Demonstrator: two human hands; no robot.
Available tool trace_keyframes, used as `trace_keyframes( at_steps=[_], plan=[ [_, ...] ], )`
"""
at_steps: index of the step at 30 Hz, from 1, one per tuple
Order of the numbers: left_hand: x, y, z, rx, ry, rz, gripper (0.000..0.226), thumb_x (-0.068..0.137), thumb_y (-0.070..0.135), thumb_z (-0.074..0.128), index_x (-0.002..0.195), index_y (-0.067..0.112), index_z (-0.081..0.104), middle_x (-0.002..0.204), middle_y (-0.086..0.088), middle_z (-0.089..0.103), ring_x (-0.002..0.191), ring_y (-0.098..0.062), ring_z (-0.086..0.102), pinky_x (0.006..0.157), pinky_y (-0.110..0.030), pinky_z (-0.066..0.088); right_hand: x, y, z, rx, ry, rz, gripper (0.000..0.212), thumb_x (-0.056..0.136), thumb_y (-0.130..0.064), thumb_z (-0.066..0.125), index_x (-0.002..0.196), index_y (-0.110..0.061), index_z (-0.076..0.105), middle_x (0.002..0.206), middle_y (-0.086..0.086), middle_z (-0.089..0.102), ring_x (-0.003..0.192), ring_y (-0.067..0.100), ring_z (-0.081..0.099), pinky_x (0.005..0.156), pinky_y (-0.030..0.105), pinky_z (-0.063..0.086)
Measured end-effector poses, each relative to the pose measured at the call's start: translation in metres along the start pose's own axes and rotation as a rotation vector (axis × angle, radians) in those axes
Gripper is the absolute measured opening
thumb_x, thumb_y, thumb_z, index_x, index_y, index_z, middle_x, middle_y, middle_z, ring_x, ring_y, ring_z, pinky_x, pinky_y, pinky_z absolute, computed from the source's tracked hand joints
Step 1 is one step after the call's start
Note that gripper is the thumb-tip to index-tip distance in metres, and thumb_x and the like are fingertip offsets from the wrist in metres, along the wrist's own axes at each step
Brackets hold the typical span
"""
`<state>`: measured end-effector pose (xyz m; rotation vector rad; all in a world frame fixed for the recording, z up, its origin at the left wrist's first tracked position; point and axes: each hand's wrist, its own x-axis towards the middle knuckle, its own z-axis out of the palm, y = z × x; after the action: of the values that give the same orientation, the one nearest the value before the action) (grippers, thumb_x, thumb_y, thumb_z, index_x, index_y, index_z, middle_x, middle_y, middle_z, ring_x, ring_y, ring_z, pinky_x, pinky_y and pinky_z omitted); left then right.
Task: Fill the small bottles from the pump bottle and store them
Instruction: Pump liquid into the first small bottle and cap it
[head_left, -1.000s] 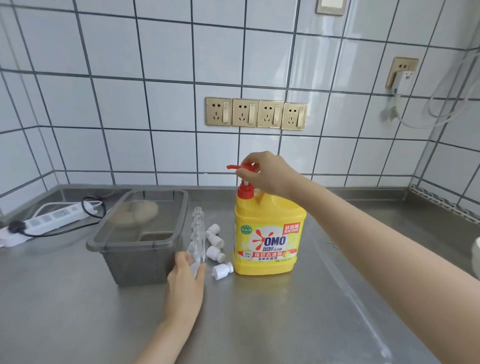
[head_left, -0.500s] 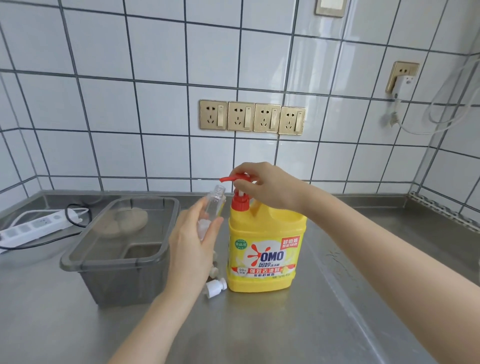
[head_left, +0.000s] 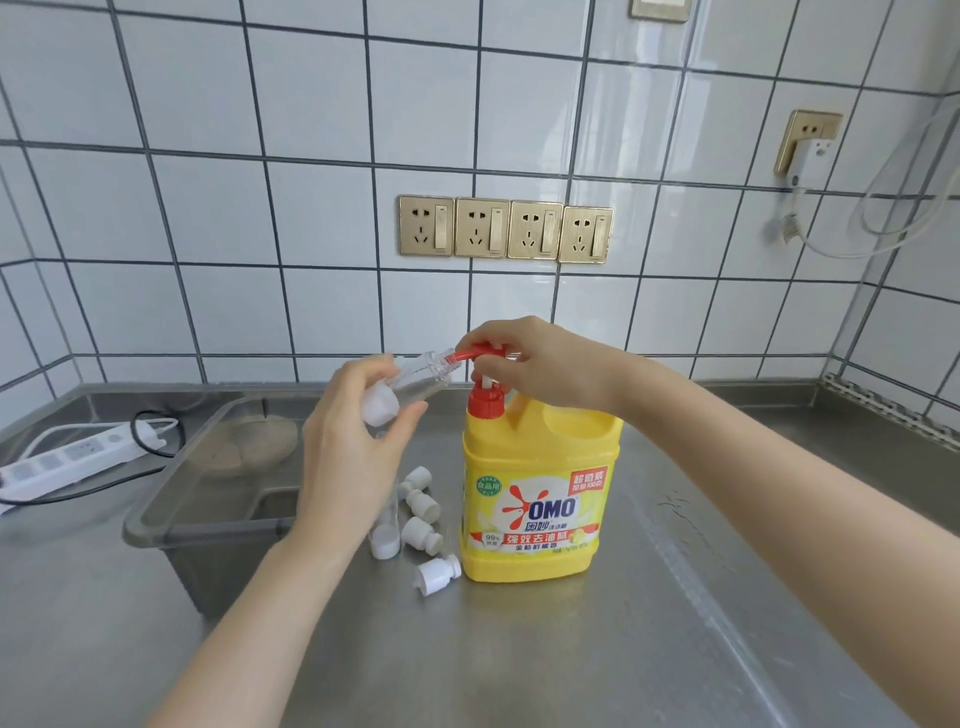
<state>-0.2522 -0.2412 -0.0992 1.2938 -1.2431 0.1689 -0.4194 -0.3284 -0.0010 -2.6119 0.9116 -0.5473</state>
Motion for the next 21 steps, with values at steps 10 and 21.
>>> trace_keyframes(
  at_steps=[10, 21],
  plan=[
    [0.003, -0.003, 0.007, -0.576, 0.109, -0.248, 0.032, 0.08, 0.001, 0.075, 0.108, 0.013, 0.067, 0.103, 0.001, 0.074, 0.098, -0.011, 0.071, 0.082, -0.018, 0.054, 0.004, 0.004, 0.001, -0.046, 0.094, 0.012, 0.028, 0.093, -0.035, 0.058, 0.116, -0.021, 0.064, 0.104, -0.001, 0.067, 0.09, 0.015, 0.061, 0.068, 0.018, 0.047],
    [0.003, -0.015, 0.018, -0.804, 0.123, -0.327, 0.02, 0.085, 0.025, 0.069, 0.104, 0.027, 0.074, 0.112, -0.001, 0.072, 0.079, -0.015, 0.067, 0.08, -0.027, 0.056, 0.03, -0.002, -0.015, 0.335, 0.081, 0.242, 0.045, 0.102, -0.044, 0.034, 0.115, -0.013, 0.064, 0.102, 0.004, 0.072, 0.094, 0.022, 0.067, 0.084, 0.035, 0.056]
  ],
)
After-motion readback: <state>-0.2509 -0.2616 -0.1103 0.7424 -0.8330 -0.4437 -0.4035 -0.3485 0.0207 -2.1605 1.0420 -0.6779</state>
